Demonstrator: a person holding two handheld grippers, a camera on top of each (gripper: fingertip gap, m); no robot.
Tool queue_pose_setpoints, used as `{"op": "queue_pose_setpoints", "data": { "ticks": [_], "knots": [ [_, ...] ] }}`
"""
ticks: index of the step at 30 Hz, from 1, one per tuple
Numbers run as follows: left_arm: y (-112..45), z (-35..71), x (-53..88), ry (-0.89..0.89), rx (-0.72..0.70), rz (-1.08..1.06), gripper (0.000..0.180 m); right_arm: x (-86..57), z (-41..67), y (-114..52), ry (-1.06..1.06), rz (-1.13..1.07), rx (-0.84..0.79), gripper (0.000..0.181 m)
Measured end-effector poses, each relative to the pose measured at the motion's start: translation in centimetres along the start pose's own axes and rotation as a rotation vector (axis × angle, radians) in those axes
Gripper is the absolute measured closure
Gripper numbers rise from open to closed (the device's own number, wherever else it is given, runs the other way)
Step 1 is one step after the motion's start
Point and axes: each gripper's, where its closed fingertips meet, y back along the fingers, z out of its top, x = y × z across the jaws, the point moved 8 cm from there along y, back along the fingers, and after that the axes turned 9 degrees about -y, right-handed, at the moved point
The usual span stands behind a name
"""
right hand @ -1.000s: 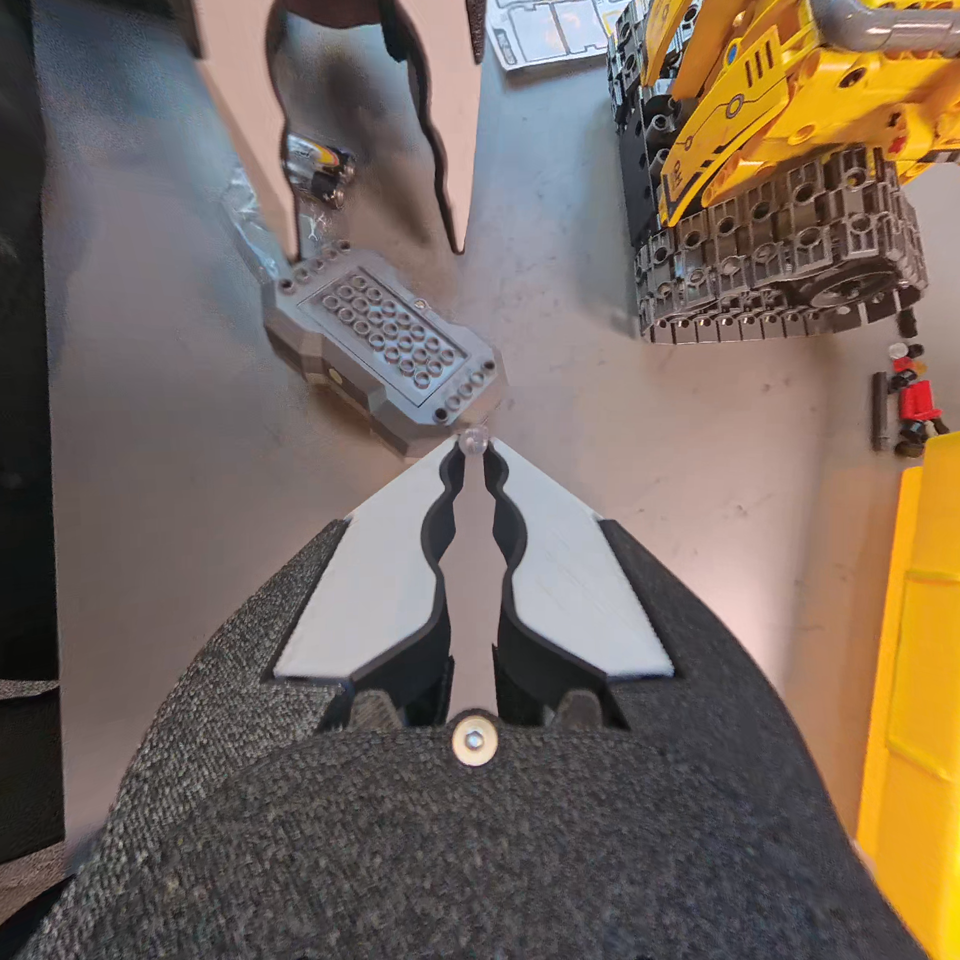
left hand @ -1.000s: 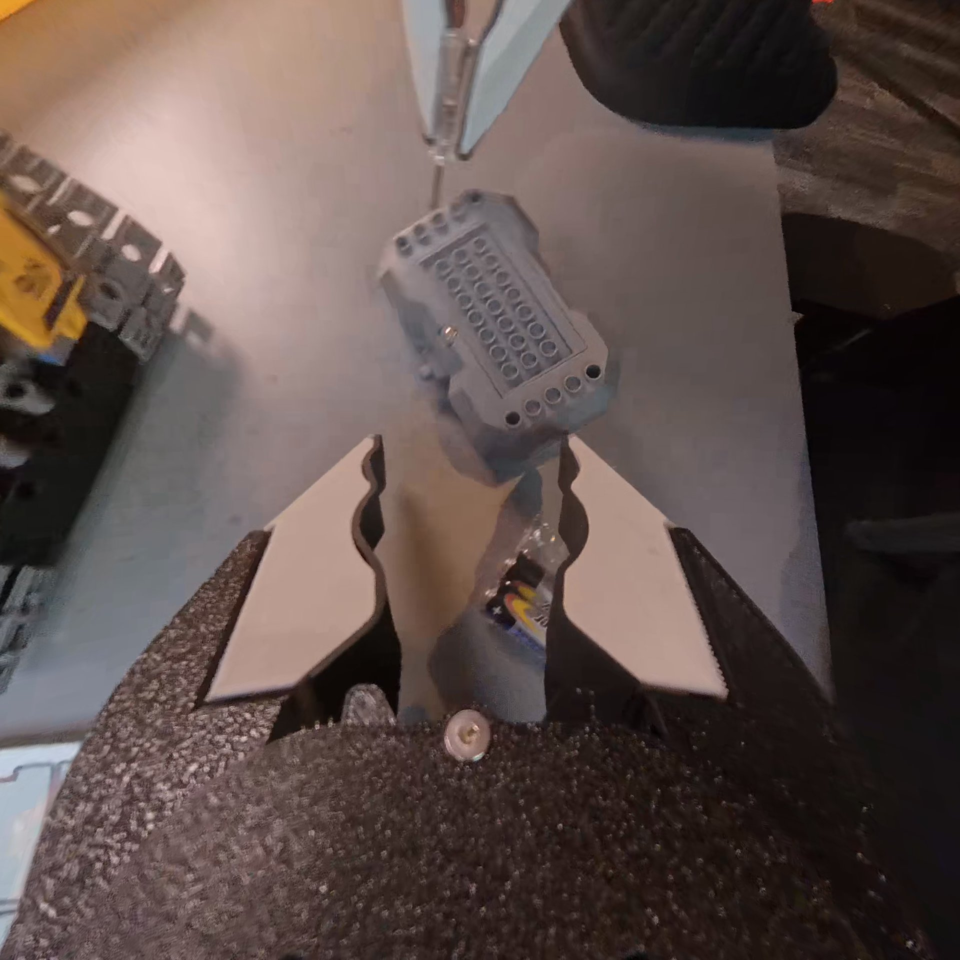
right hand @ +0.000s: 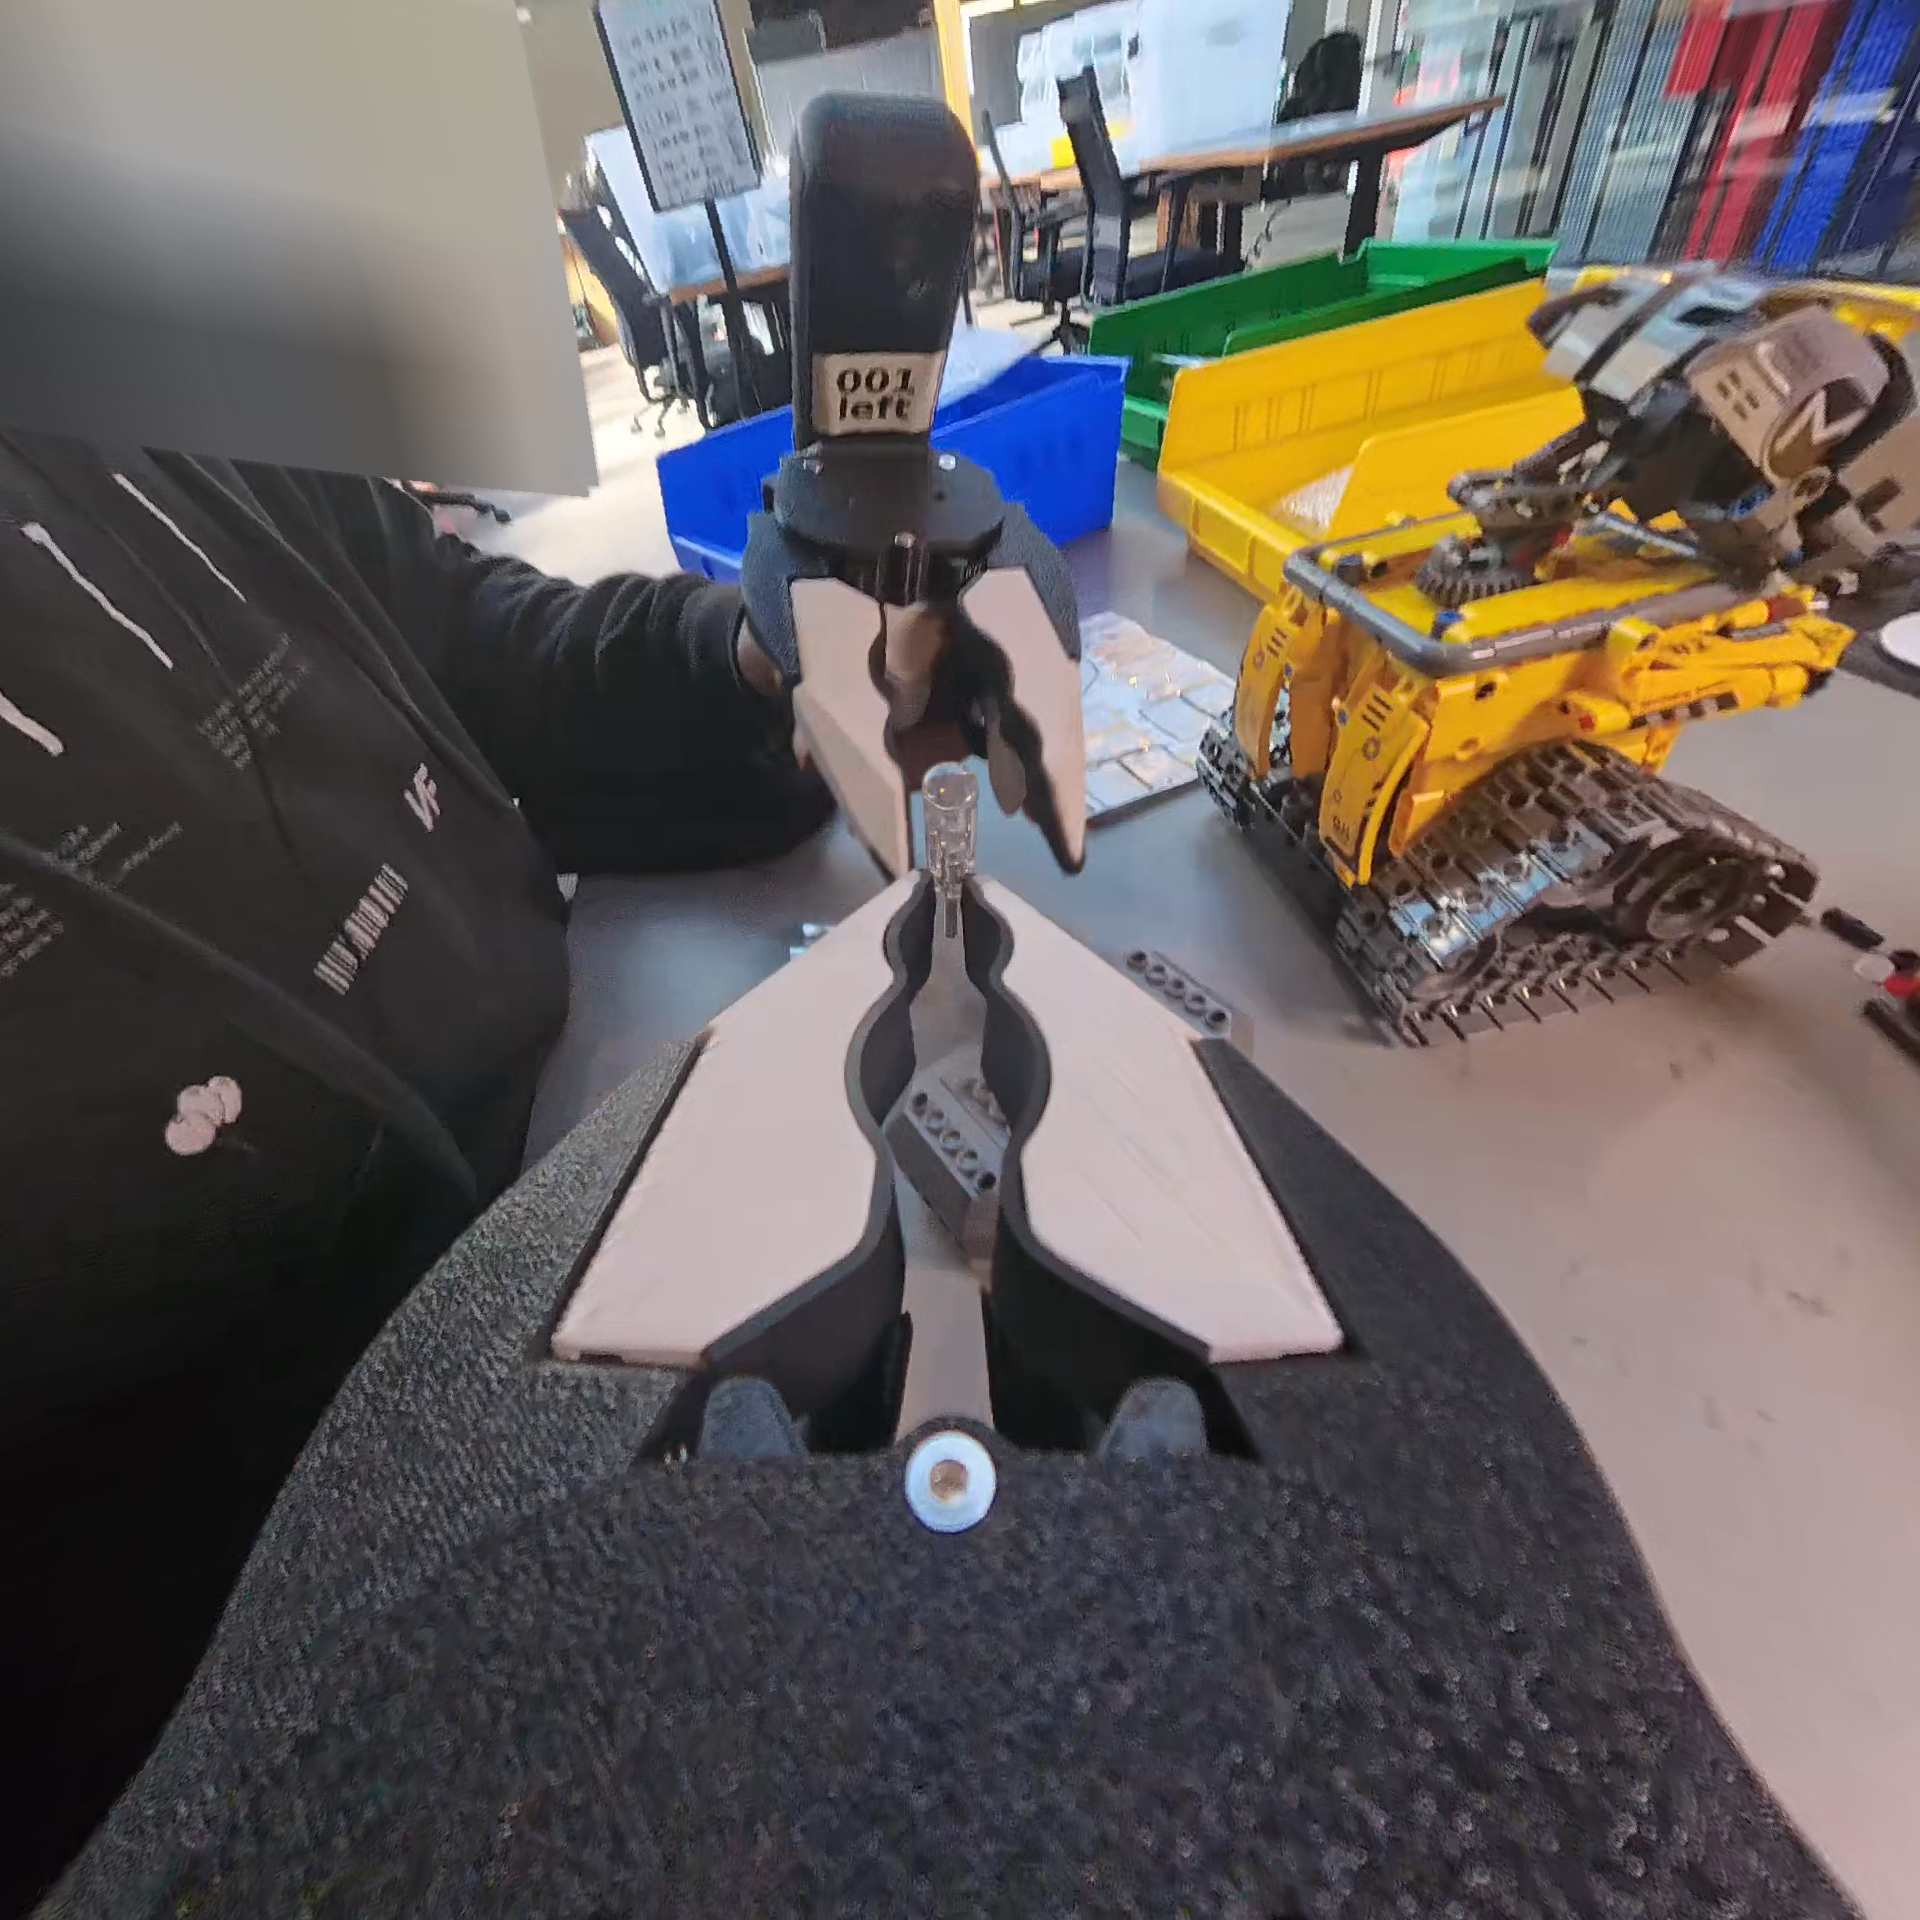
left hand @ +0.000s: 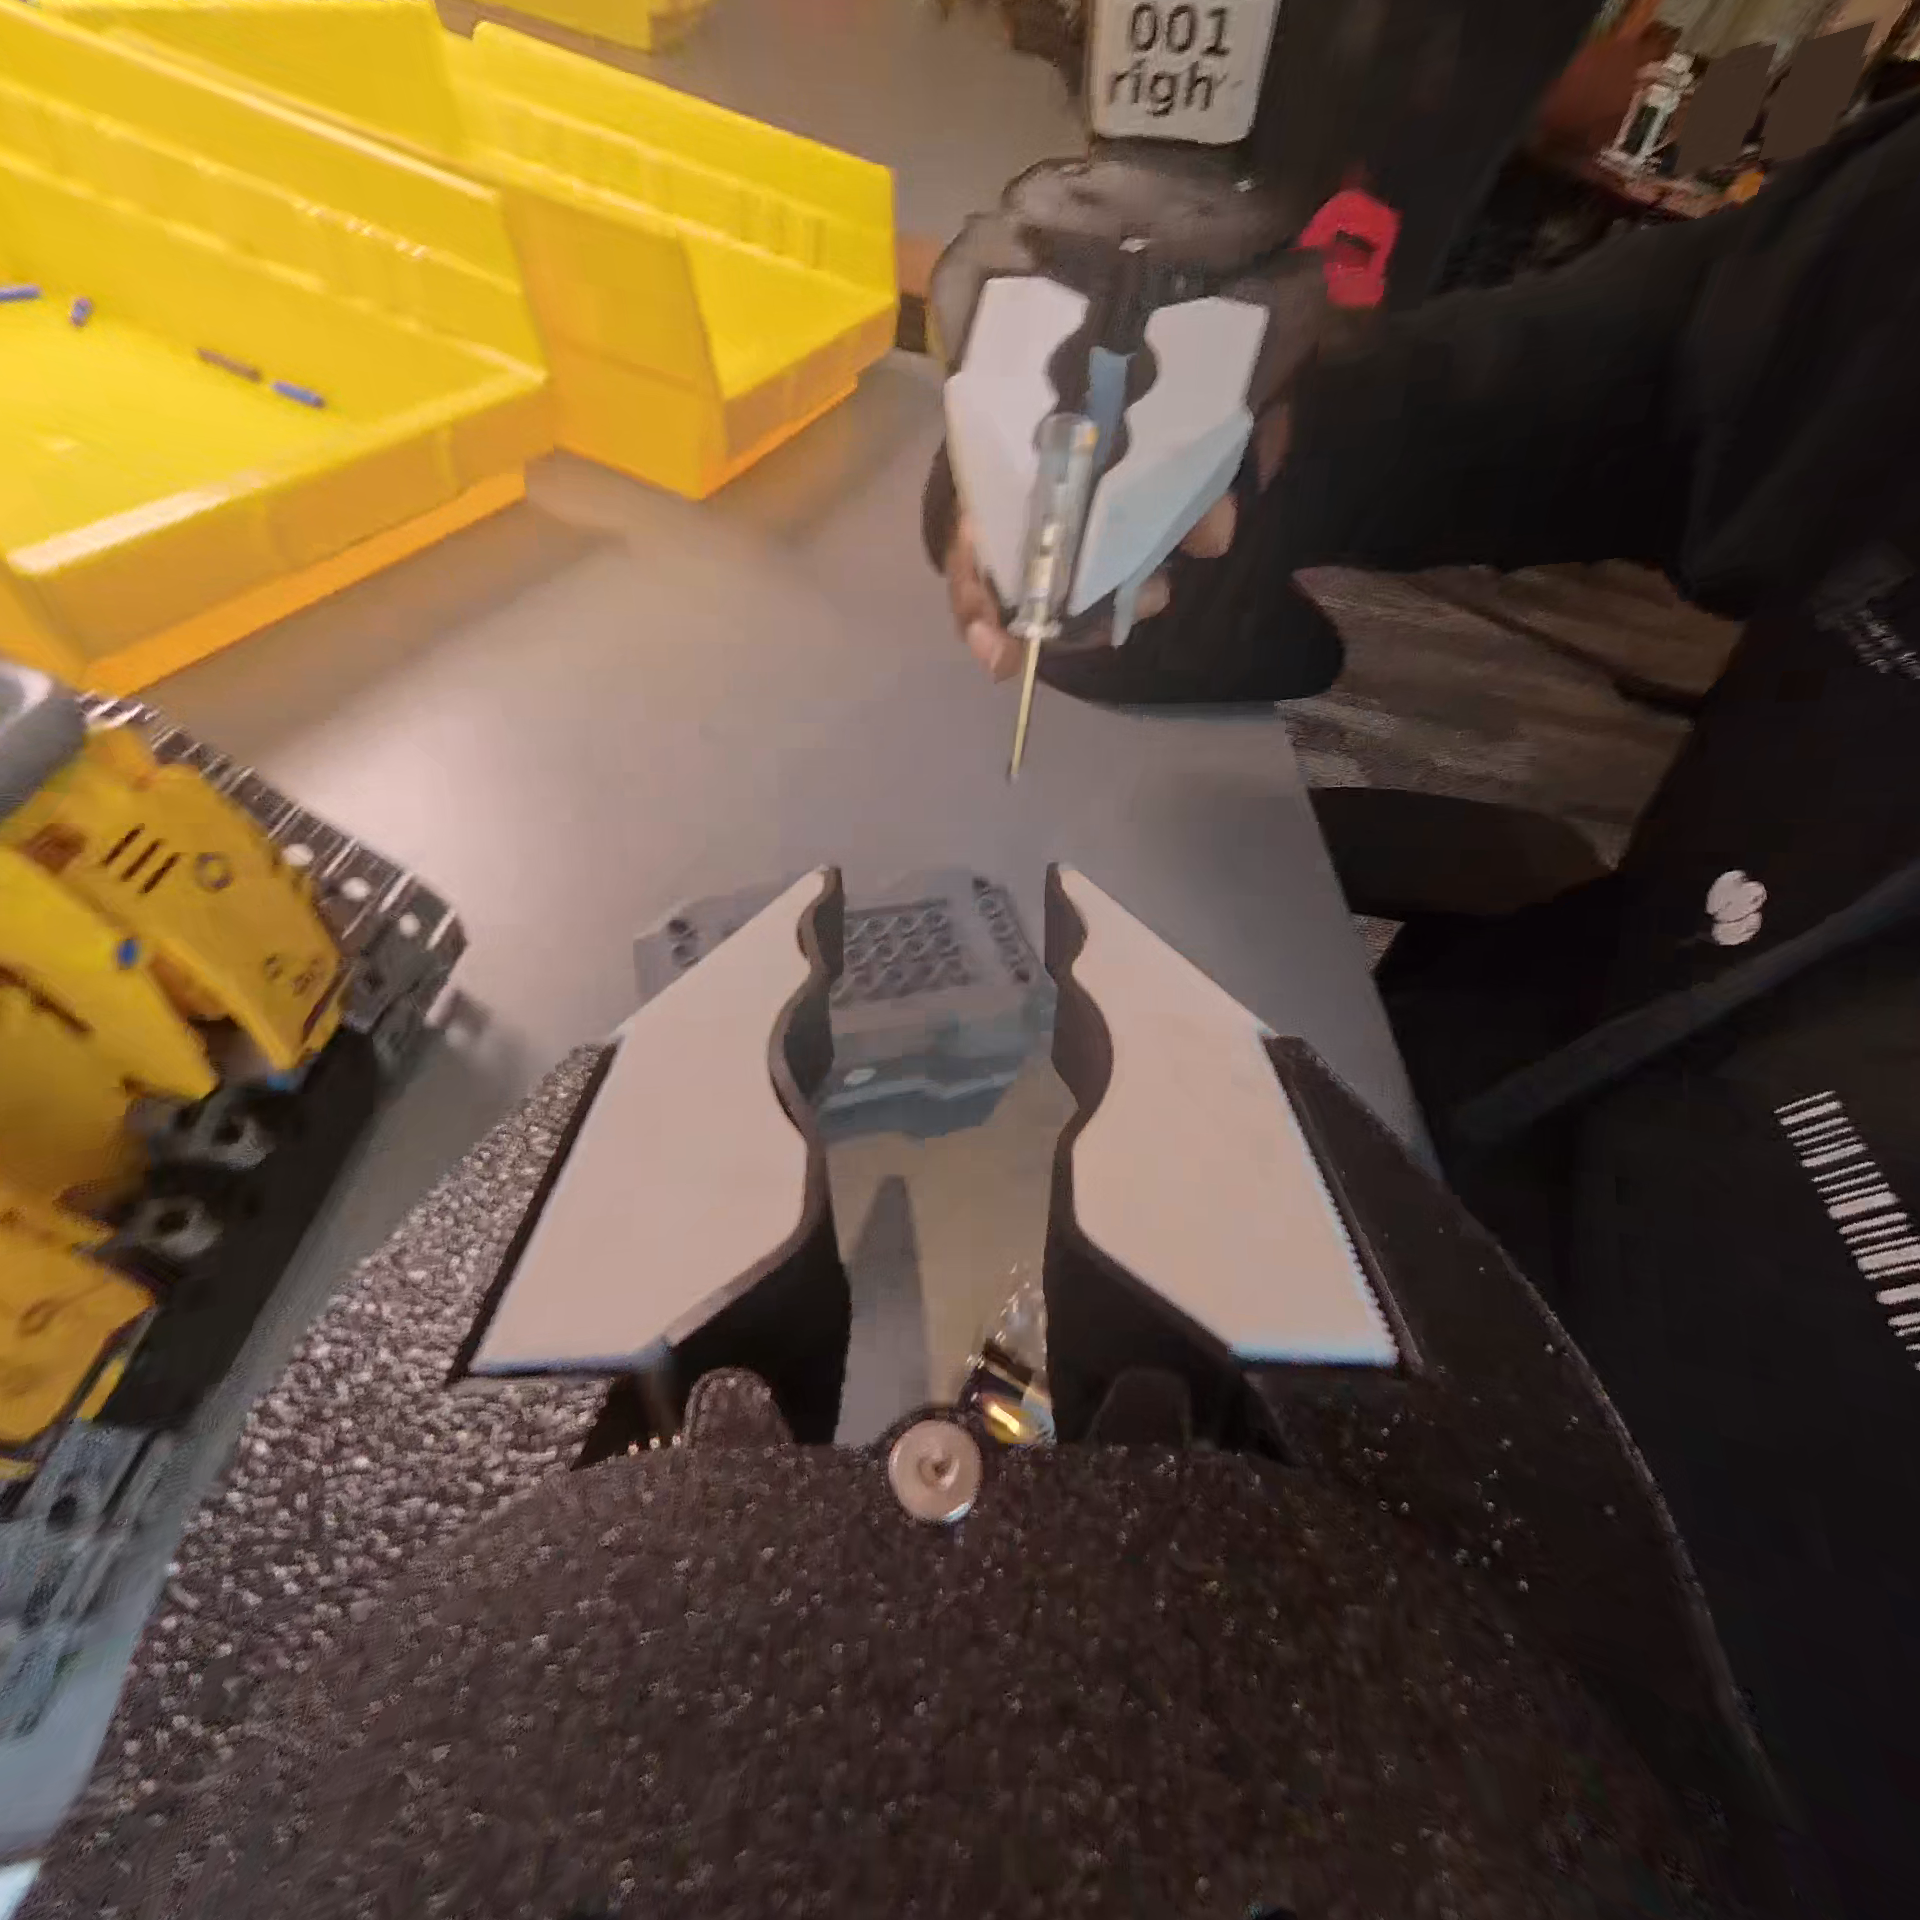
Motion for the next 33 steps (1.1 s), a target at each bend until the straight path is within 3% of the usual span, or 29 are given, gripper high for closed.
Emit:
{"op": "queue_pose_setpoints", "data": {
  "ticks": [5, 10, 14, 19, 22, 23, 27, 33],
  "knots": [
    [-1.1, 1.6, -1.4, -0.095, -0.031, -0.032, 0.18, 0.9, 0.5, -2.5, 0.03, 0.045, -0.061, 0.177],
    [-1.0, 0.2, -1.6, -0.099, 0.054, -0.093, 0.18, 1.2, -0.1, -2.8, 0.166, 0.029, 0.105, 0.179],
    [-1.0, -0.3, -1.8, -0.106, 0.103, -0.133, 0.18, 1.9, 0.0, -3.2, 0.289, 0.057, 0.27, 0.165],
    [-1.6, -0.5, -2.7, -0.123, 0.135, -0.174, 0.18, 2.0, 0.9, -3.4, 0.349, 0.077, 0.356, 0.156],
    [-1.8, -0.3, -3.0, -0.126, 0.135, -0.196, 0.18, 2.7, 0.6, -4.1, 0.403, 0.12, 0.419, 0.159],
    [-1.8, -0.2, -3.1, -0.121, 0.127, -0.205, 0.18, 2.8, 0.4, -4.4, 0.427, 0.123, 0.445, 0.168],
    [-1.6, -0.3, -3.1, -0.107, 0.13, -0.202, 0.18, 2.7, 0.2, -4.7, 0.434, 0.142, 0.454, 0.174],
    [-0.1, 0.2, -1.9, -0.025, 0.019, -0.168, 0.178, 1.8, 0.7, -4.3, 0.385, 0.1, 0.36, 0.174]
  ]
}}
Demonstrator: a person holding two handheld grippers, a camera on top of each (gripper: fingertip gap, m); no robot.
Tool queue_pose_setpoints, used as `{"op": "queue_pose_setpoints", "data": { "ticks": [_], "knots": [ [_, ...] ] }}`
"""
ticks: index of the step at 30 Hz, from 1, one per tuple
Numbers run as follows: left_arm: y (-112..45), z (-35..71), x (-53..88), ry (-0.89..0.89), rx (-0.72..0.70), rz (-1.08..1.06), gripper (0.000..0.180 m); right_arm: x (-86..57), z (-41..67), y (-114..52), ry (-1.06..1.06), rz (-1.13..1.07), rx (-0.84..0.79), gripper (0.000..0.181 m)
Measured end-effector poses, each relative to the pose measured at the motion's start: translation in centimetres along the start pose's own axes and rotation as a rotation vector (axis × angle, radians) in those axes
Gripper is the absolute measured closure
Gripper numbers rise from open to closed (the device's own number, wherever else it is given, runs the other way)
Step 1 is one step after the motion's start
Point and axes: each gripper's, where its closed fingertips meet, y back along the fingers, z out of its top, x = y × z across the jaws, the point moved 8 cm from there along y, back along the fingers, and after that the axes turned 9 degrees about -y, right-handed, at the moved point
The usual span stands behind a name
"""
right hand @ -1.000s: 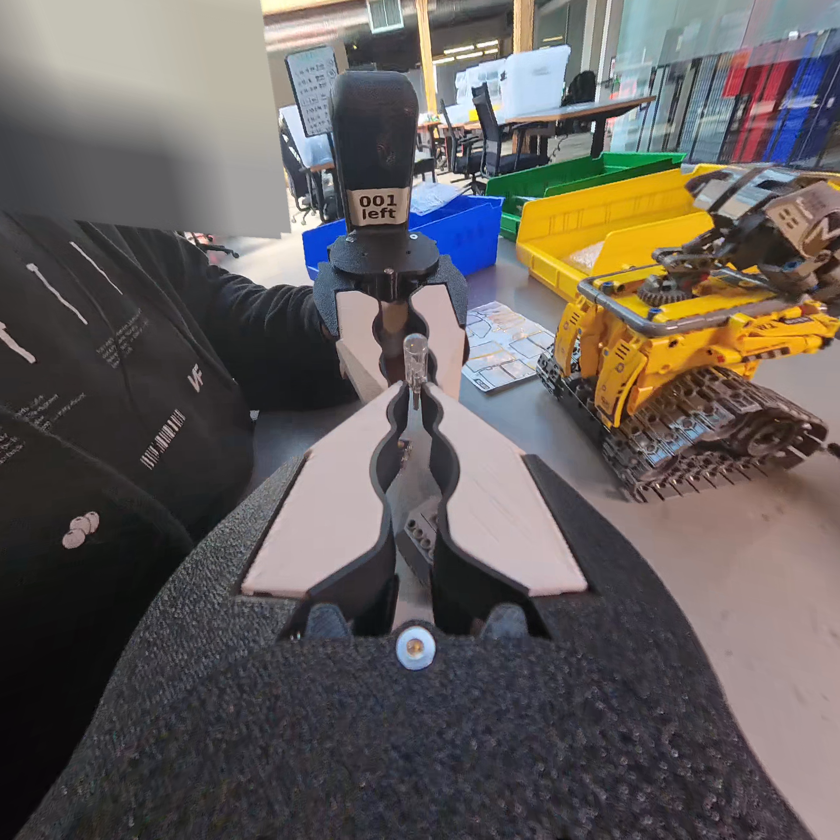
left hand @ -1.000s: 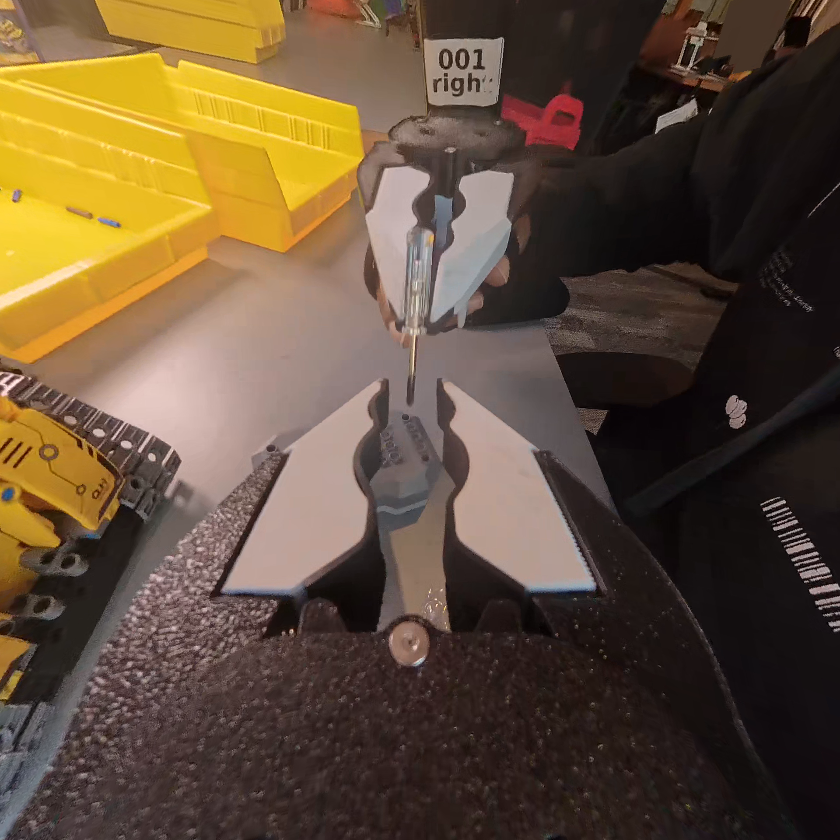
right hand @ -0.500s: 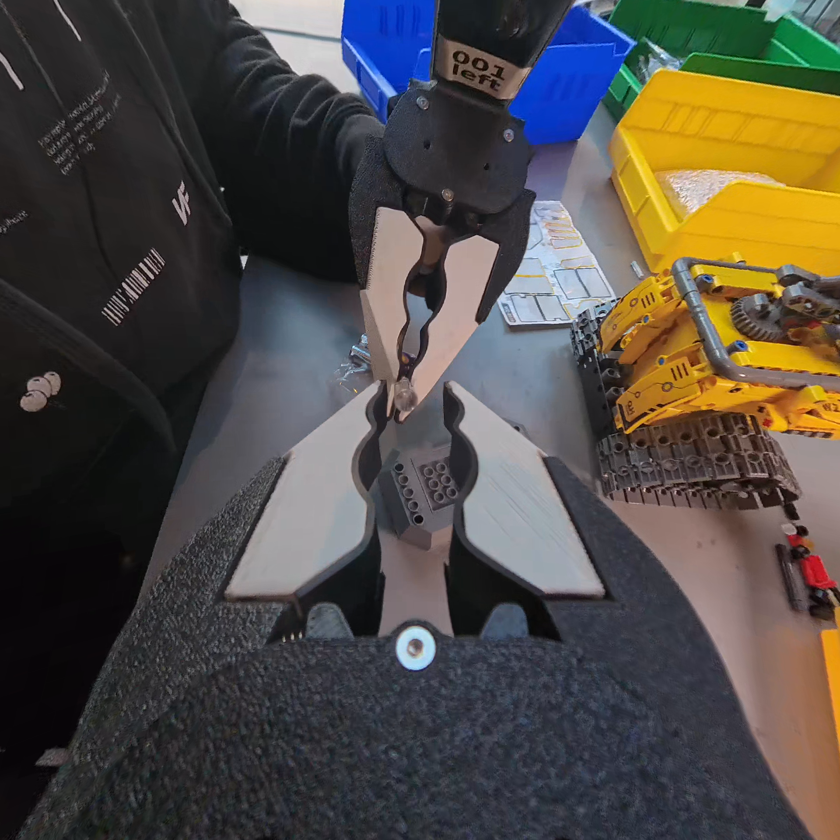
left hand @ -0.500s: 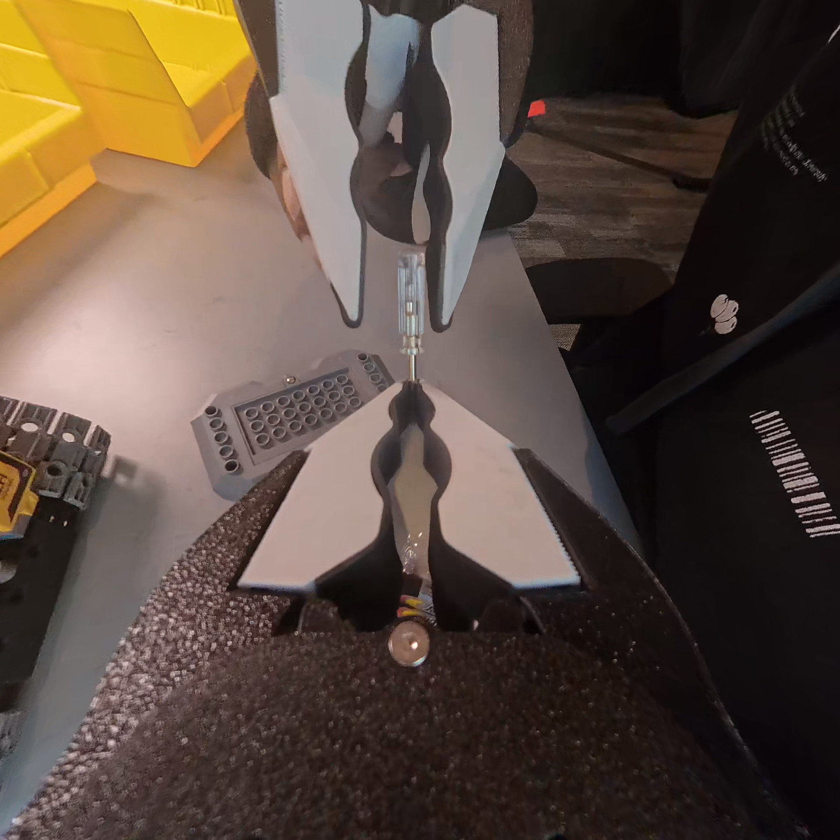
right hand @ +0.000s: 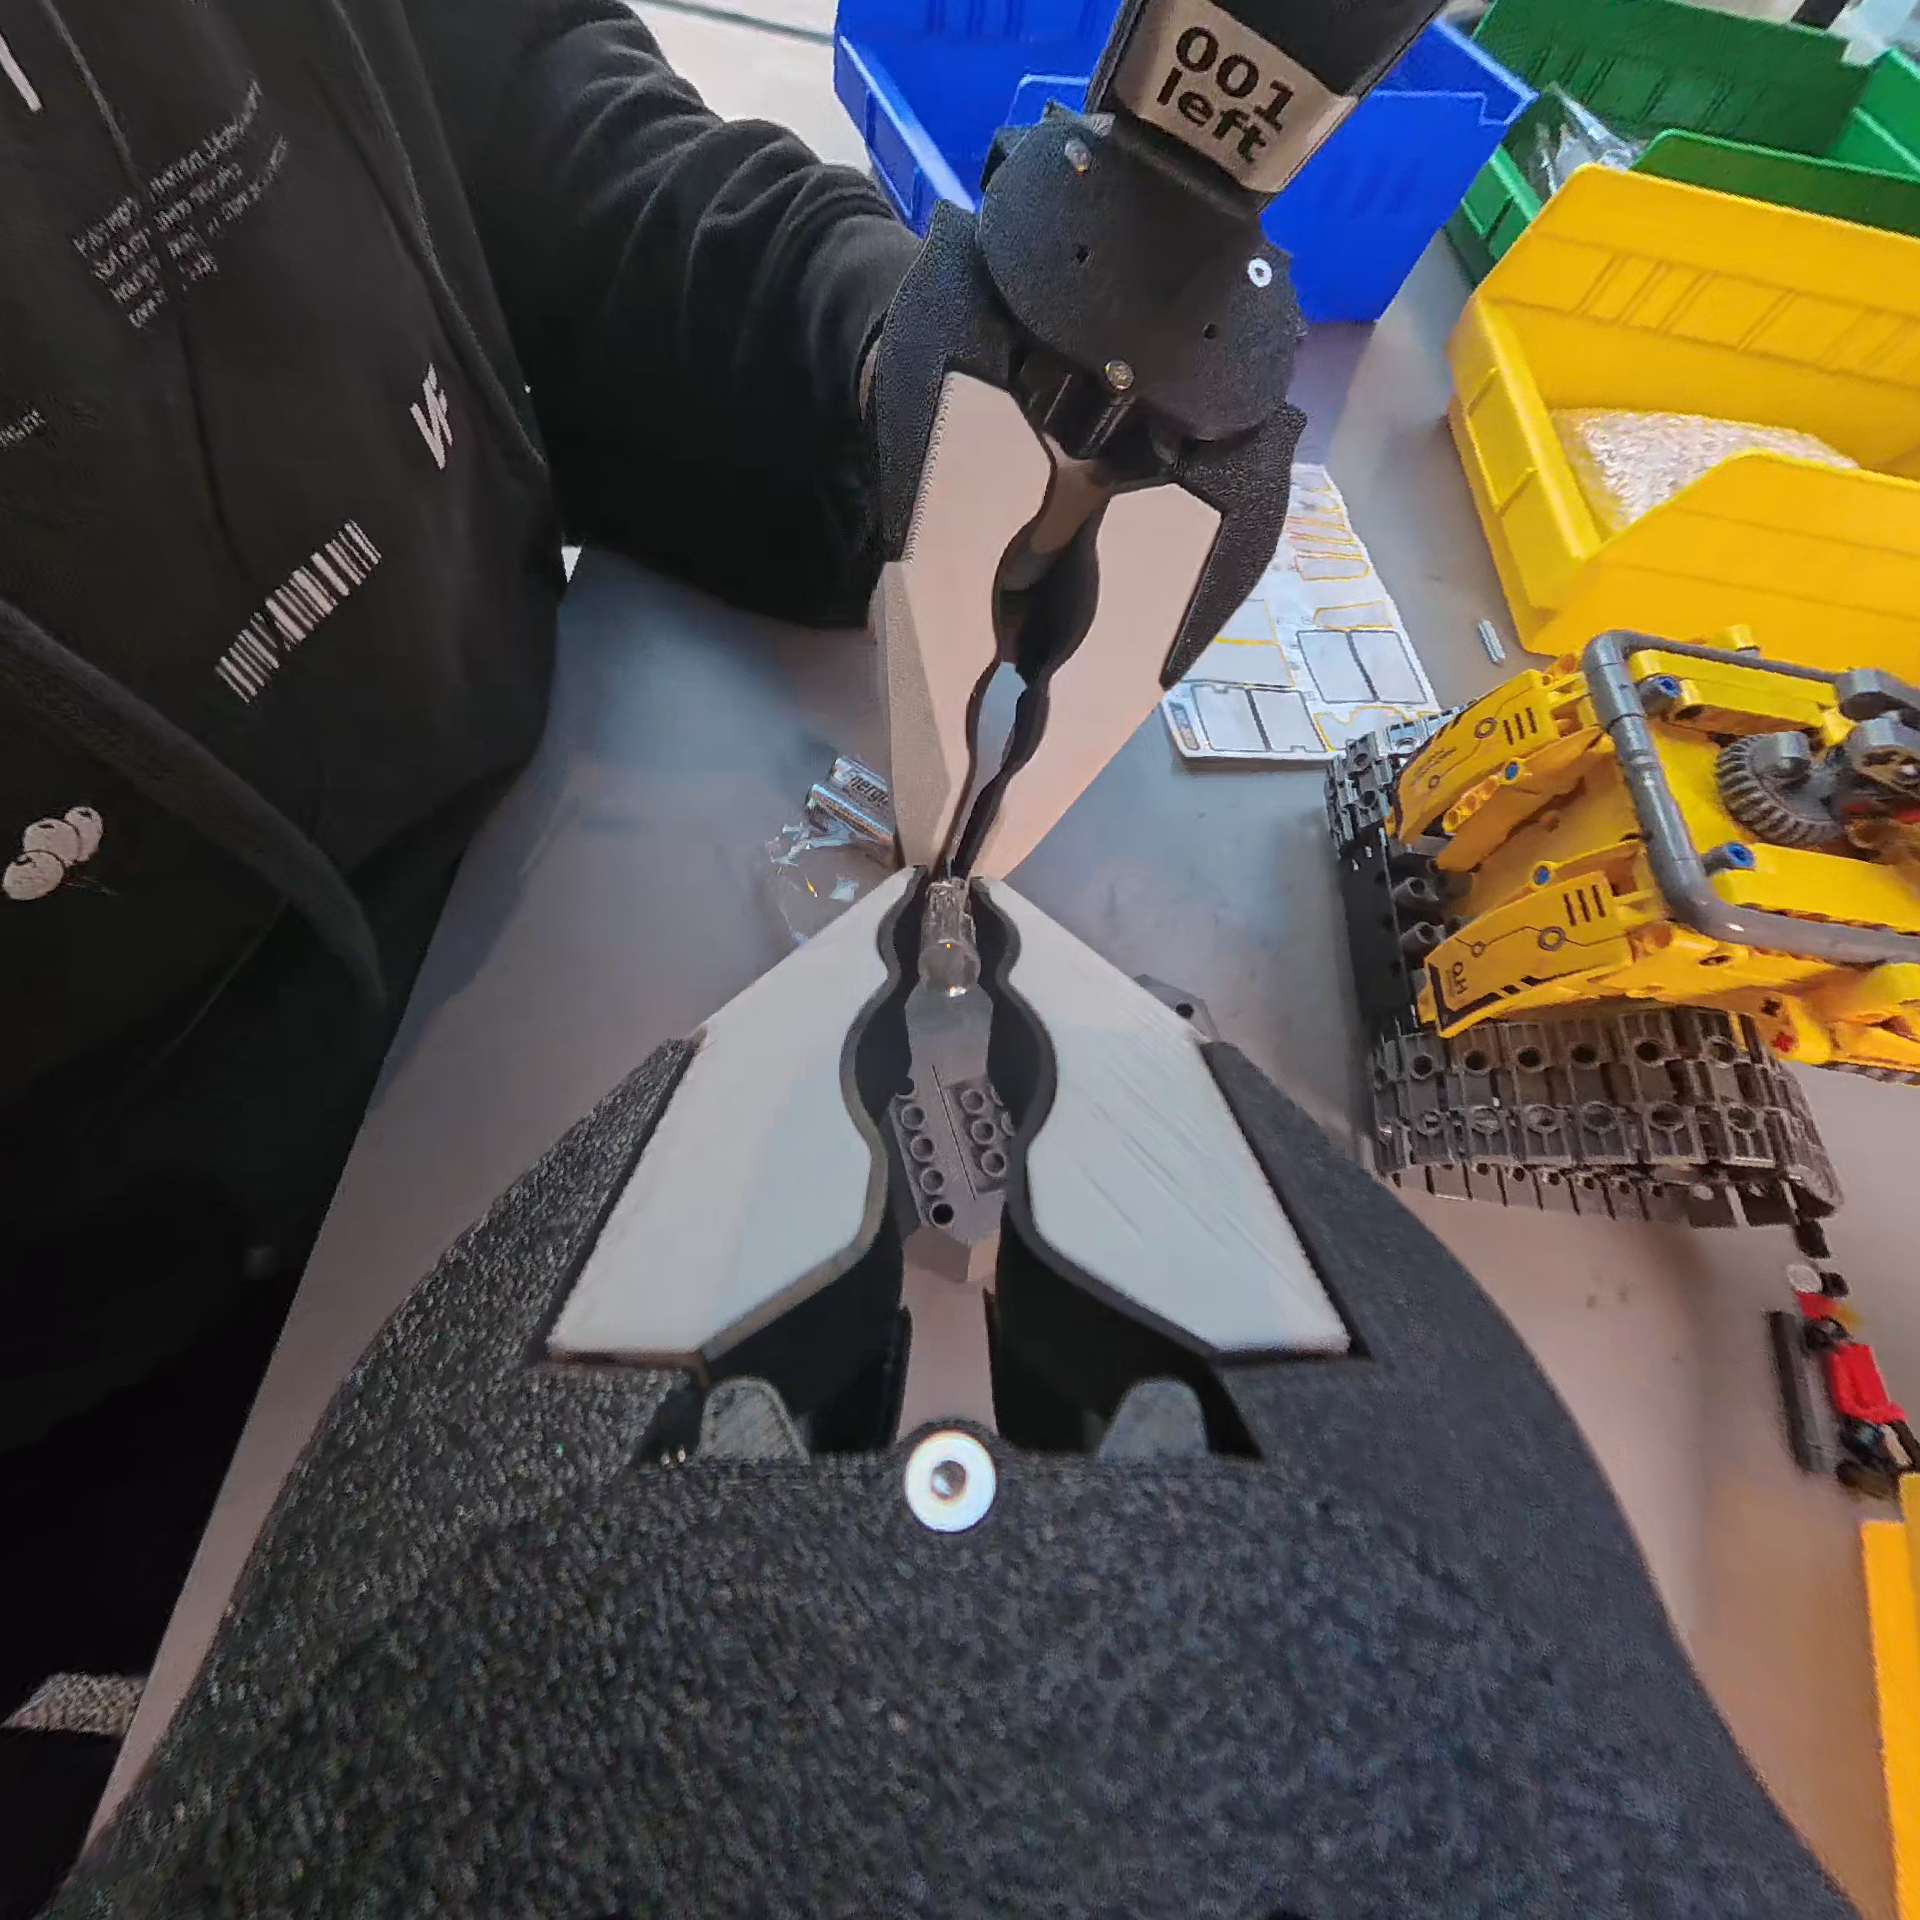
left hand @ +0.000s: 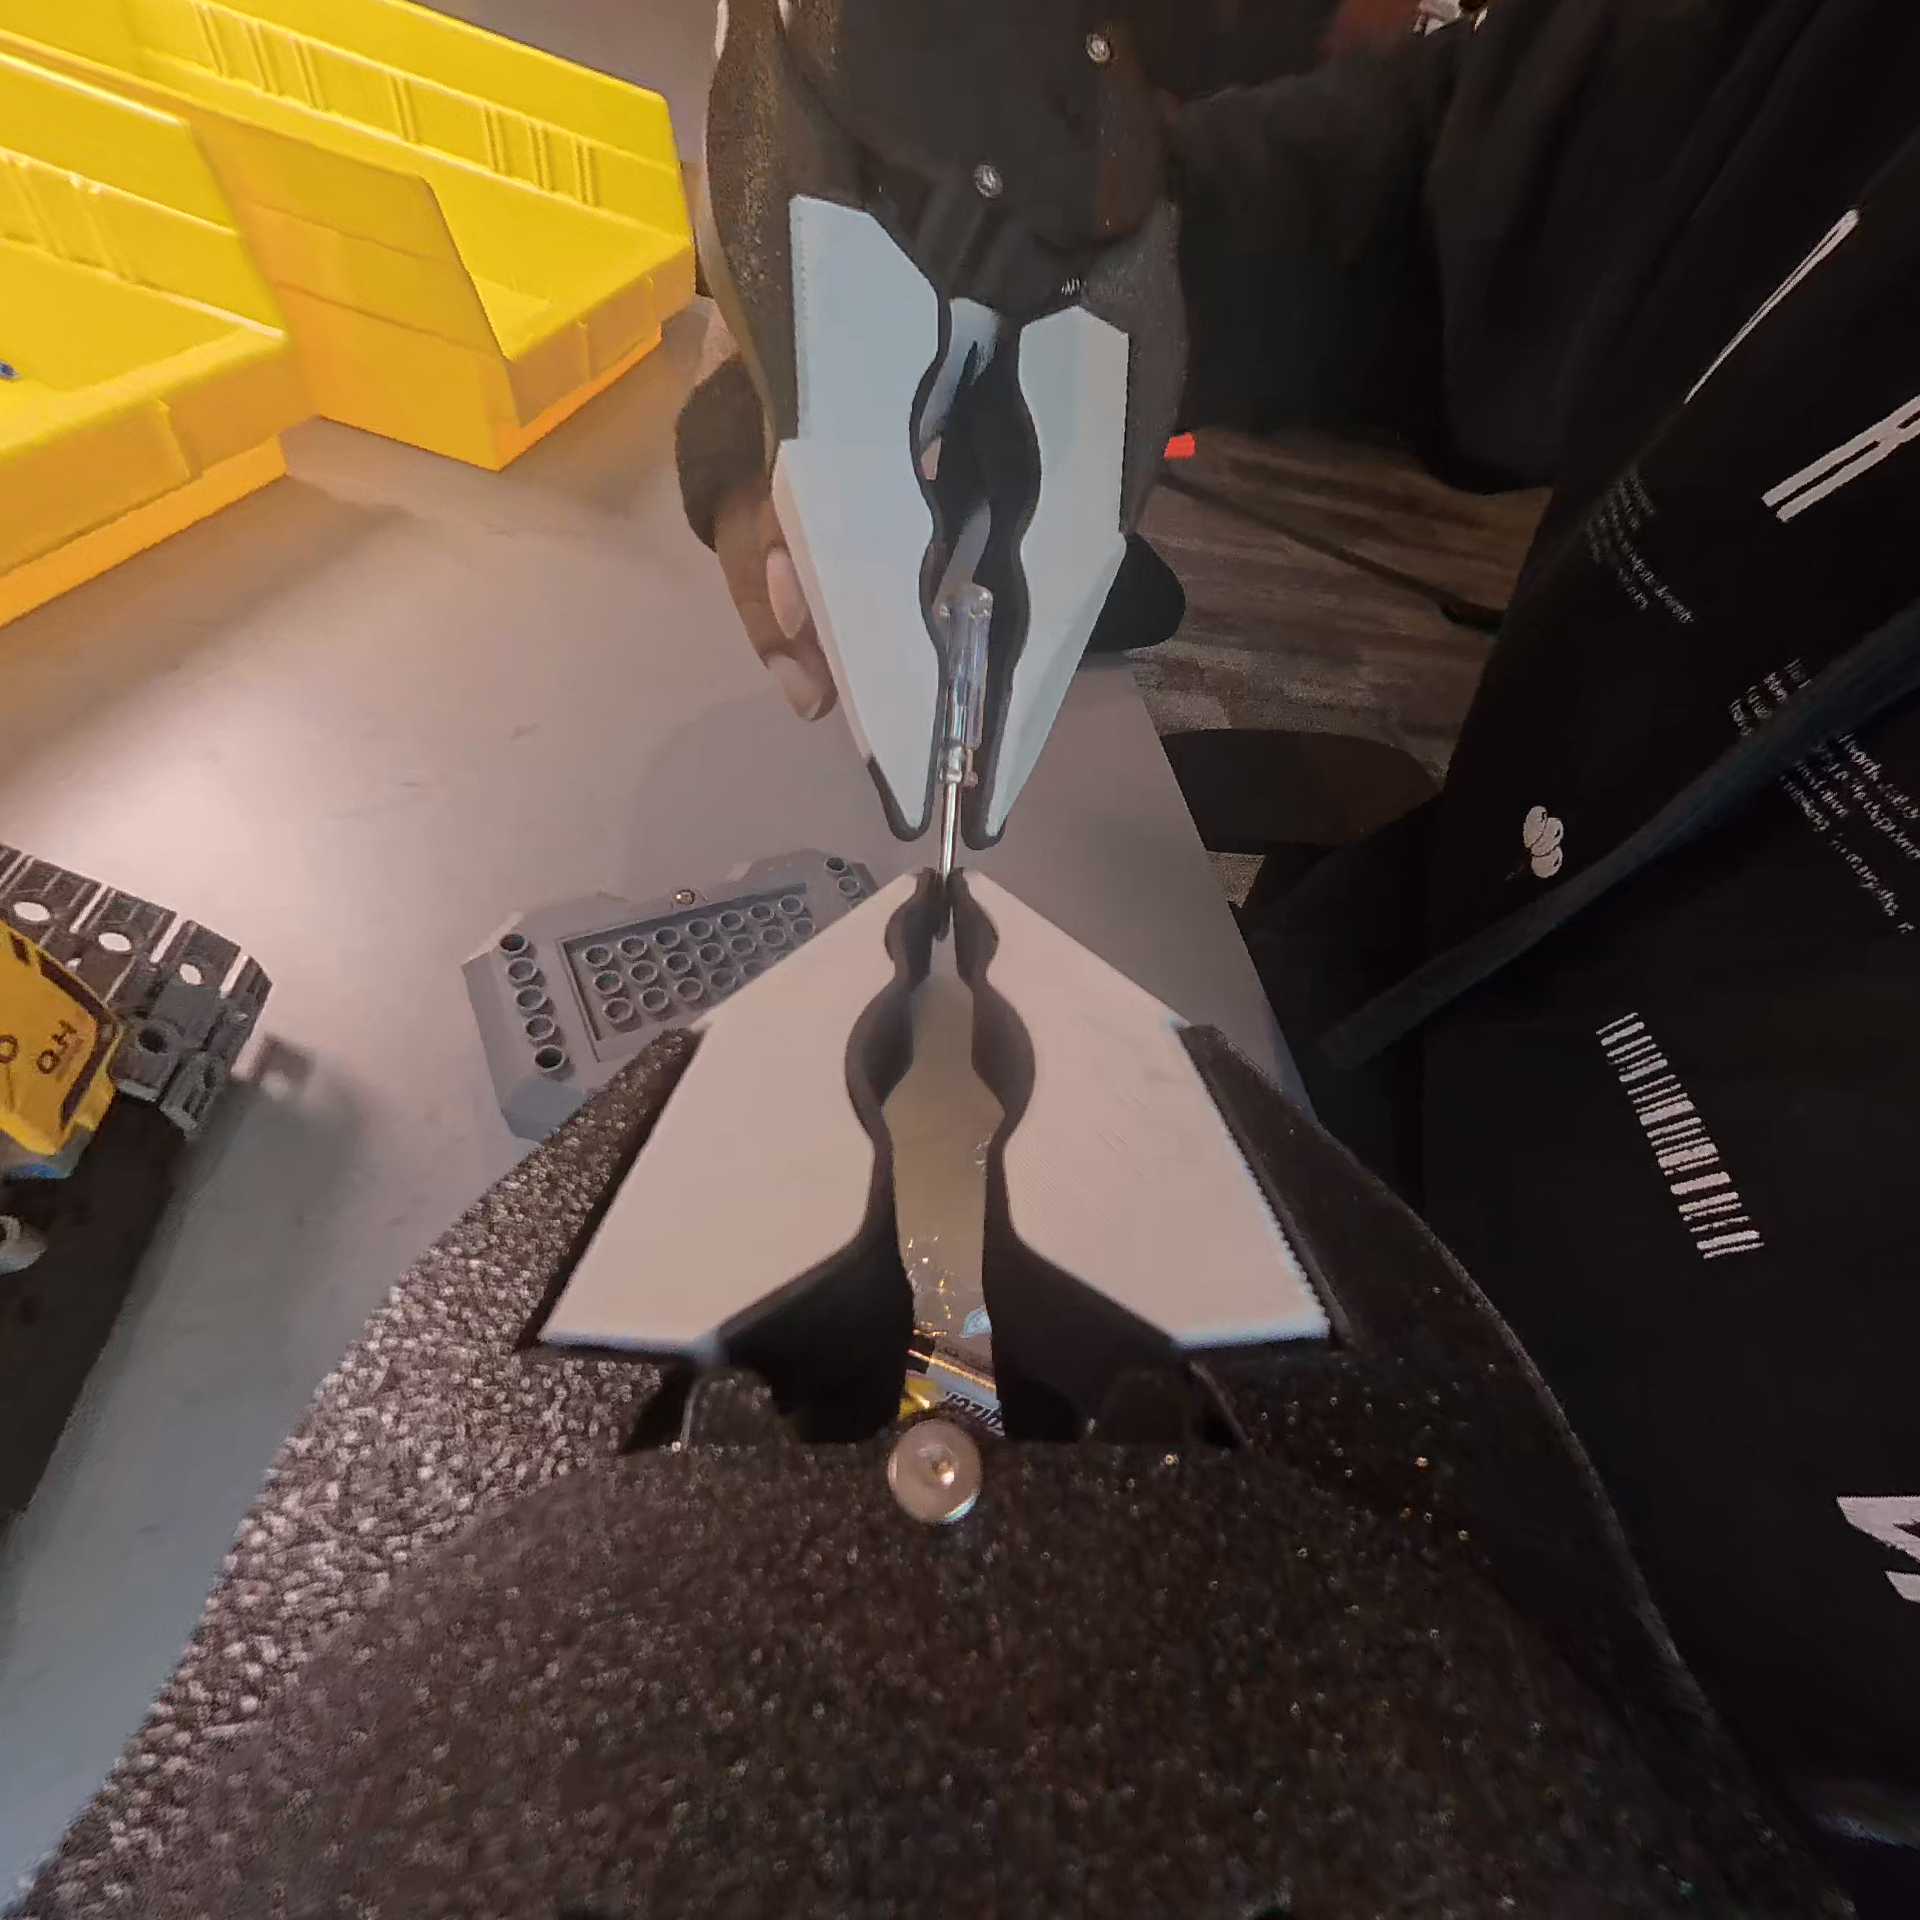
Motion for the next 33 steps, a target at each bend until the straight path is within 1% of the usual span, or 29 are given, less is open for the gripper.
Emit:
{"op": "queue_pose_setpoints", "data": {
  "ticks": [5, 8, 13, 21, 25, 33],
  "knots": [
    [0.0, -0.3, 0.0, 0.025, 0.023, -0.013, 0.179, 0.2, -0.5, -0.4, -0.025, -0.019, -0.015, 0.173],
    [-0.3, -0.5, -0.2, 0.025, 0.067, -0.021, 0.179, 0.4, -0.7, -0.7, 0.019, -0.036, 0.034, 0.172],
    [-0.1, -0.8, -0.1, 0.03, 0.068, -0.025, 0.179, 0.5, -0.8, -0.3, 0.03, -0.031, 0.048, 0.168],
    [-0.1, -0.9, -0.2, 0.029, 0.068, -0.034, 0.179, 0.5, -0.7, 0.0, -0.004, -0.011, 0.033, 0.172],
    [-0.1, -1.0, -0.3, 0.026, 0.072, -0.036, 0.179, 0.7, -0.8, 0.0, -0.019, 0.009, 0.033, 0.168],
    [-0.4, -1.4, -0.4, 0.03, 0.089, -0.049, 0.179, 0.7, -0.9, -0.3, -0.013, 0.017, 0.048, 0.172]
  ]
}}
